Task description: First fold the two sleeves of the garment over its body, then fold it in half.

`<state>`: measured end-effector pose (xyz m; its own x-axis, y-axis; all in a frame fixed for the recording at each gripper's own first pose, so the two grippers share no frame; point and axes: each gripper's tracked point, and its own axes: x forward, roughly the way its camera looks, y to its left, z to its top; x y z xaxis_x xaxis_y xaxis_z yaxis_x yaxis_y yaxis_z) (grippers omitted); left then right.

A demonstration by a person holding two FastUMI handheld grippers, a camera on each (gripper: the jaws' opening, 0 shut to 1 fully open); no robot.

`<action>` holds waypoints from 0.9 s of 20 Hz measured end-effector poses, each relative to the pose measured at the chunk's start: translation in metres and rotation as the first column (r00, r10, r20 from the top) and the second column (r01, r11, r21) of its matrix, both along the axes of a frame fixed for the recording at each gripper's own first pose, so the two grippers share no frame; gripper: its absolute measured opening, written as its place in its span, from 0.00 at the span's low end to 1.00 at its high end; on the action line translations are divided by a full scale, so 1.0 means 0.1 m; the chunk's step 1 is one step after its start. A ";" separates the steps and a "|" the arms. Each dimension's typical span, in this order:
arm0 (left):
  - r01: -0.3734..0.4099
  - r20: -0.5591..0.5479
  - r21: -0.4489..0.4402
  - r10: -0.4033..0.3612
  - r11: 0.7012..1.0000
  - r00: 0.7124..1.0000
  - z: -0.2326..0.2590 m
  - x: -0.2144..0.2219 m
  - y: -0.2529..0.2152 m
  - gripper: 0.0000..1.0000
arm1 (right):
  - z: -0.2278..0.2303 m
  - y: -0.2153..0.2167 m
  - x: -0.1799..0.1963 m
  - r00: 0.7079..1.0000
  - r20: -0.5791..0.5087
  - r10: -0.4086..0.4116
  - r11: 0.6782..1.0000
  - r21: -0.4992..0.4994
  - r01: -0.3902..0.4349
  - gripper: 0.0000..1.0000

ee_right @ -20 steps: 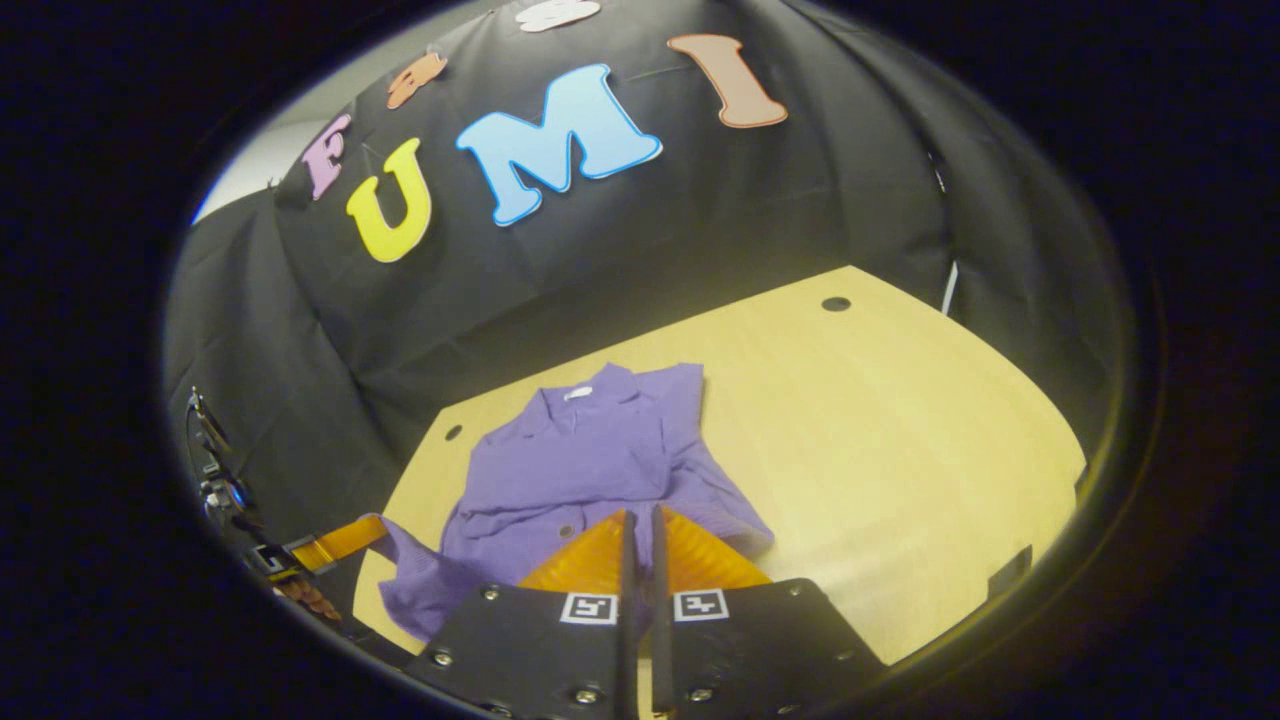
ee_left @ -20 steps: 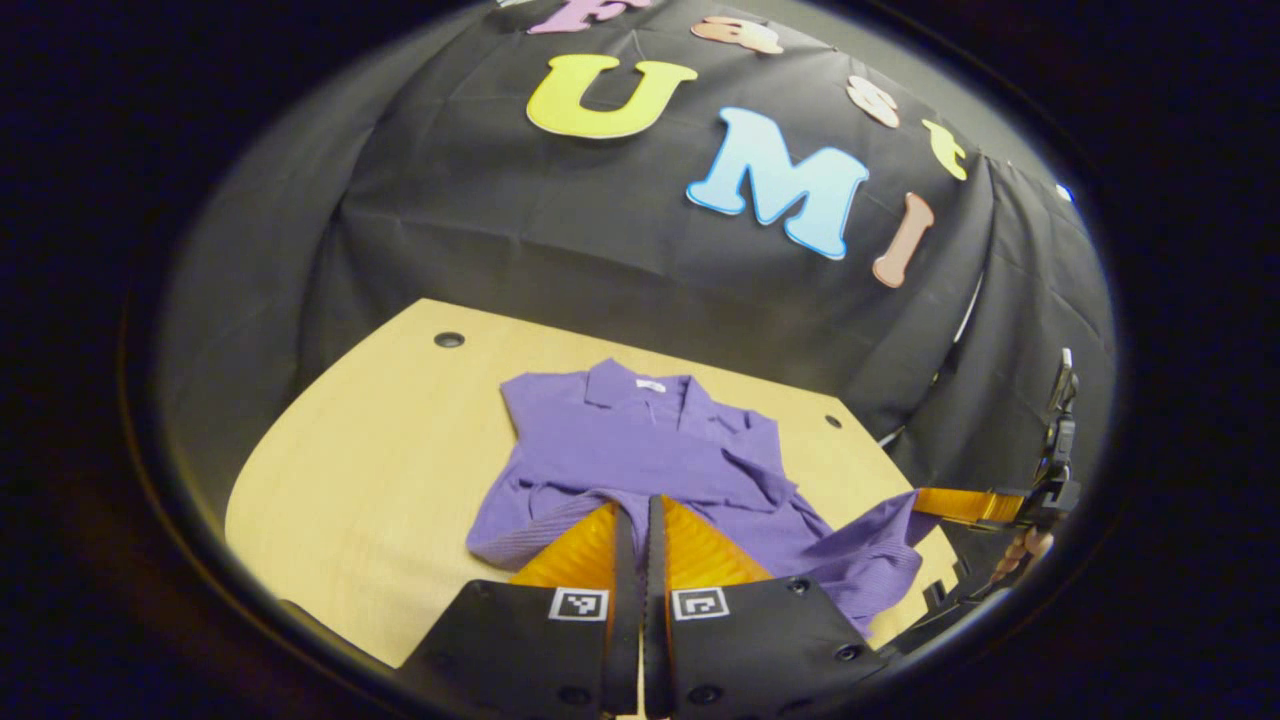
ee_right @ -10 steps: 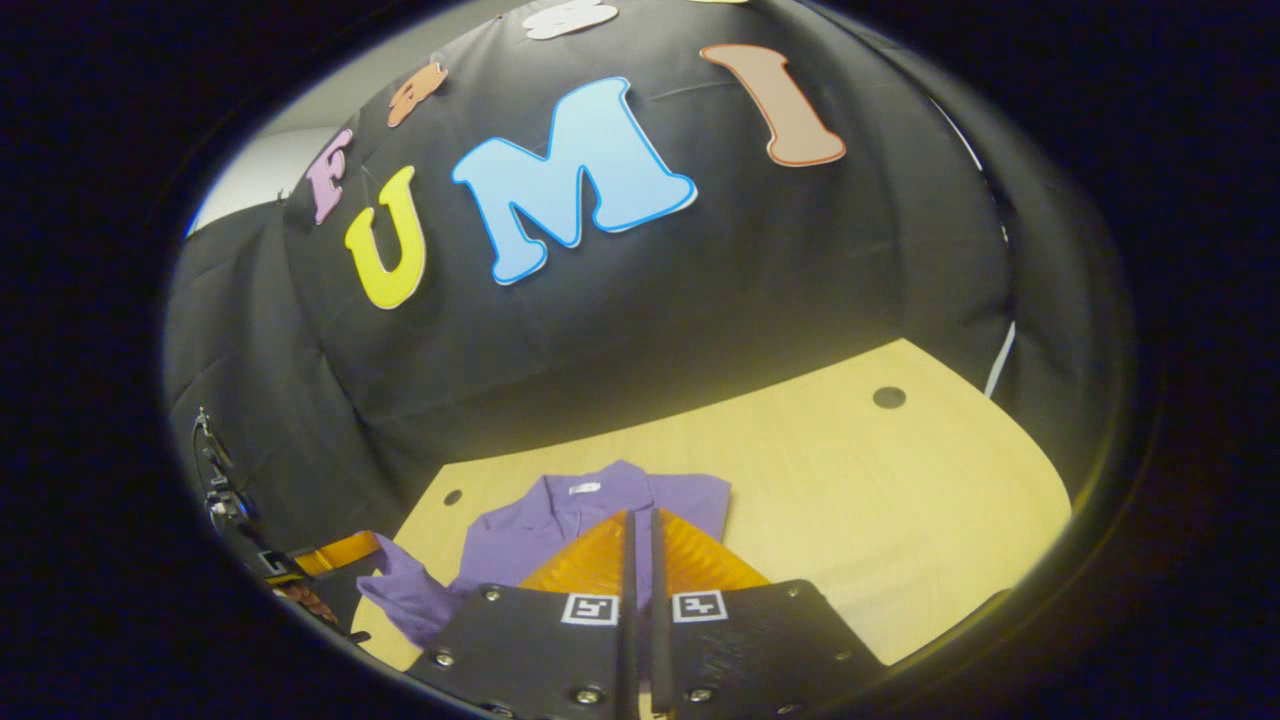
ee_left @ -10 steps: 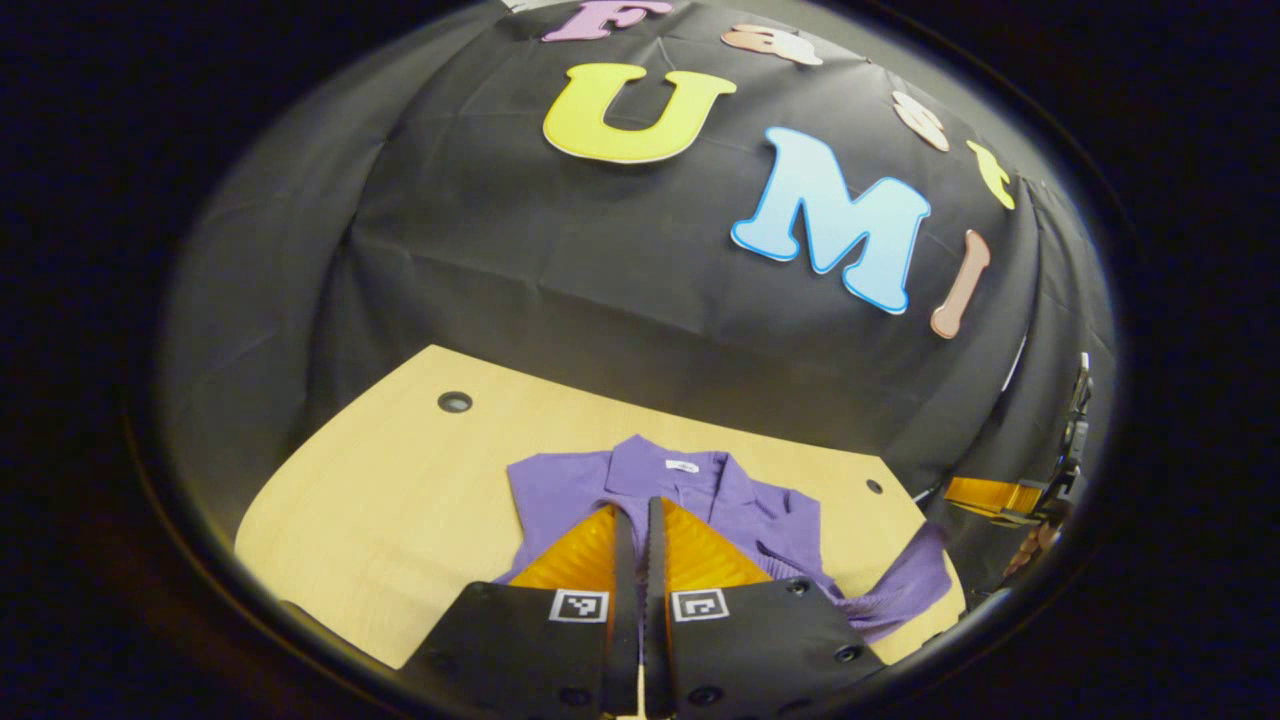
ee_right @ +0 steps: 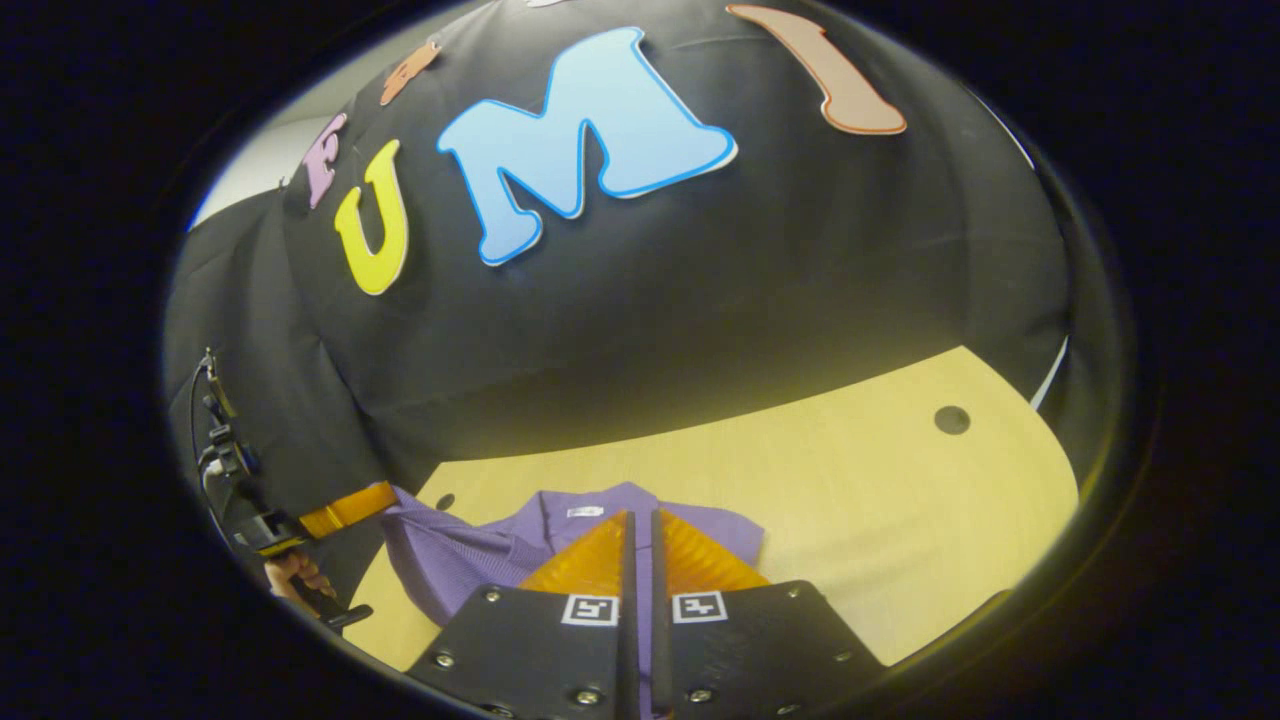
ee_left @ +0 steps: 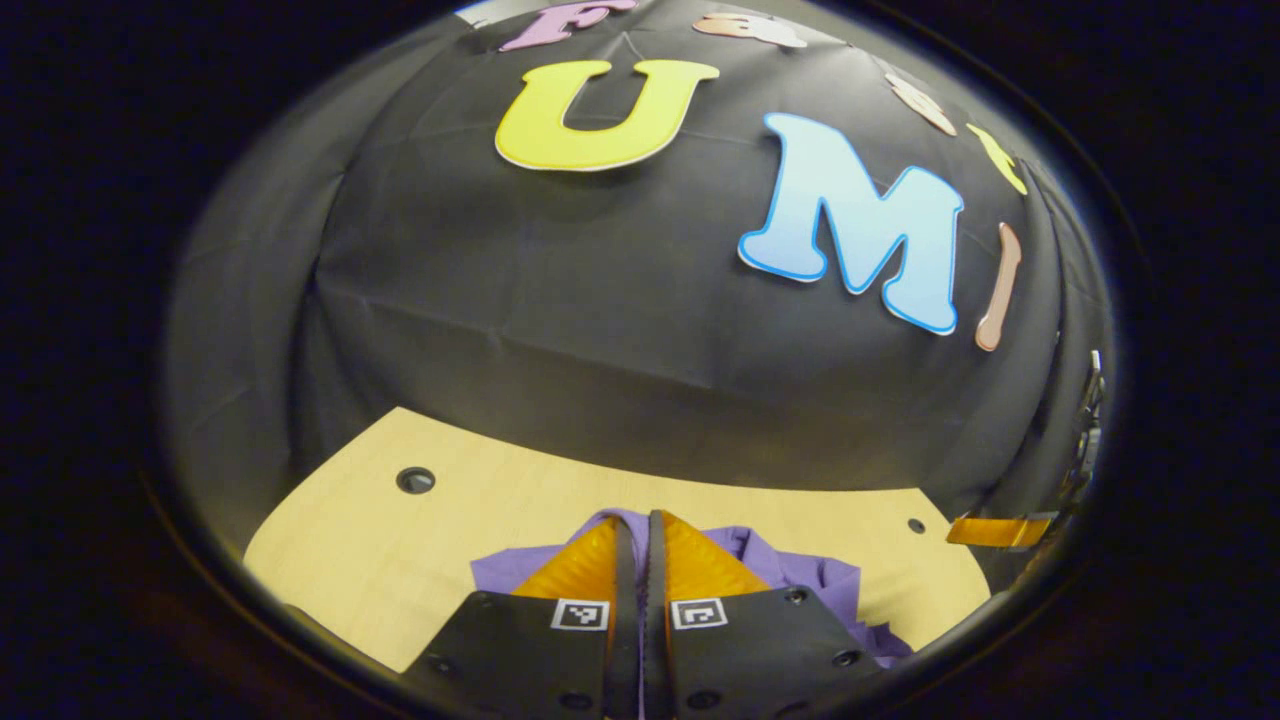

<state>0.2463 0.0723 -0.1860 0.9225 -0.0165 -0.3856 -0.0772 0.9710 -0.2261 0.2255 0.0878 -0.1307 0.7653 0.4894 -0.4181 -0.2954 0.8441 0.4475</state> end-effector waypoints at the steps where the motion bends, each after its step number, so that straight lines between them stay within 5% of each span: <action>1: -0.006 -0.010 0.019 0.006 1.000 1.000 -0.08 0.10 0.05 0.08 | -0.06 0.03 0.06 1.000 -0.010 0.005 1.000 -0.002 -0.005 0.05; 10: -0.061 -0.105 0.099 0.072 0.993 0.992 -1.00 0.61 0.32 0.08 | -0.72 0.06 0.54 0.998 -0.057 -0.040 0.990 -0.137 0.032 0.05; 15: -0.058 -0.133 0.152 0.079 0.987 0.988 -1.11 0.61 0.28 0.14 | -0.74 -0.03 0.63 0.996 -0.040 -0.079 0.983 -0.171 0.071 0.05; 18: -0.046 -0.143 0.137 0.065 0.989 0.988 -1.07 0.56 0.20 0.36 | -0.67 -0.07 0.61 0.997 -0.020 -0.079 0.979 -0.193 0.074 0.04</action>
<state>0.3025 0.0923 -0.2932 0.8538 0.0938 -0.5121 -0.1546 0.9849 -0.0773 0.2861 0.0803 -0.1976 0.7844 0.3390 -0.5195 -0.2169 0.9345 0.2822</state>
